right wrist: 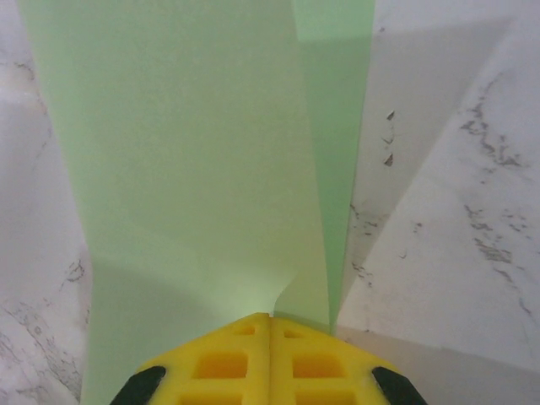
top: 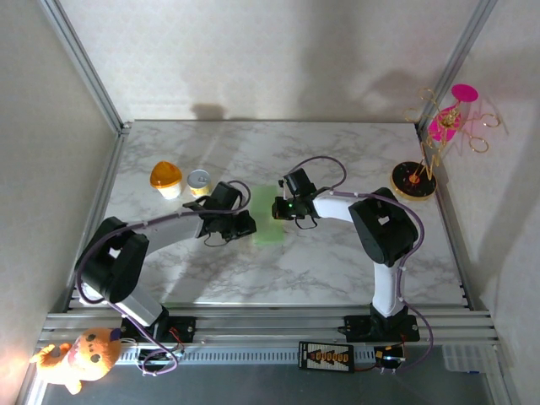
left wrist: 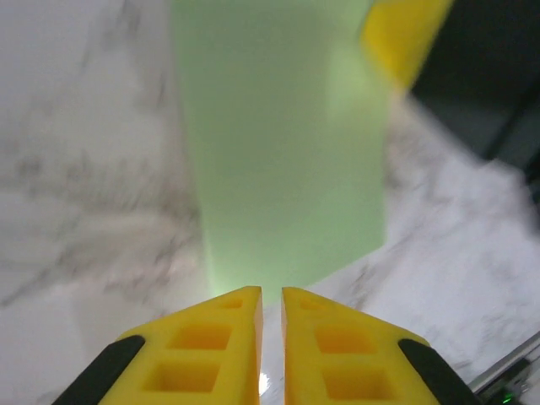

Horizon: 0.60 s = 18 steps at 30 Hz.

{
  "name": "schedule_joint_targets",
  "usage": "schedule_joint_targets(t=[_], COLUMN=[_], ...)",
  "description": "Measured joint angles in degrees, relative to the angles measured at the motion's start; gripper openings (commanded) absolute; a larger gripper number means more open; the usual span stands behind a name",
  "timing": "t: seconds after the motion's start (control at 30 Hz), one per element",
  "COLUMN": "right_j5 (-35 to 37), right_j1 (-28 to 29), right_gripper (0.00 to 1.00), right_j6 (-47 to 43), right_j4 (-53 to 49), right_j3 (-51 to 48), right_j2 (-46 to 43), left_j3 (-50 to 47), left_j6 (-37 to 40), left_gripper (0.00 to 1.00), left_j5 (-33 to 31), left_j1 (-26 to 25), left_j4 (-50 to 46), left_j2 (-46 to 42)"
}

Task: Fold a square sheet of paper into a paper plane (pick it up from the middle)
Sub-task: First fold the square sheet of paper in half at the center of the table.

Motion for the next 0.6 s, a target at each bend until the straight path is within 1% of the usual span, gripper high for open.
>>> schedule_joint_targets(t=[0.1,0.2,0.4,0.6], right_j5=[0.22,0.48,0.39,0.42], right_j1=[0.0,-0.02,-0.02,-0.02], right_gripper=[0.04,0.04,0.04,0.04], right_j6=[-2.29,-3.93,-5.09,-5.09], right_j4=[0.9,0.92,0.63,0.04], right_j3=[-1.09,-1.75,-1.16,-0.66], right_j2=[-0.98,-1.6,-1.46,-1.31], left_j3=[2.75,5.55,9.94,12.44], left_j6=[-1.27,-1.77,-1.81,-1.9], left_gripper=[0.14,0.14,0.14,0.14], left_j5=[0.02,0.02,-1.36,-2.45], left_j1=[0.81,0.79,0.94,1.53], left_j4=[3.43,5.95,7.34,8.87], left_j2=[2.38,7.41,15.69,18.88])
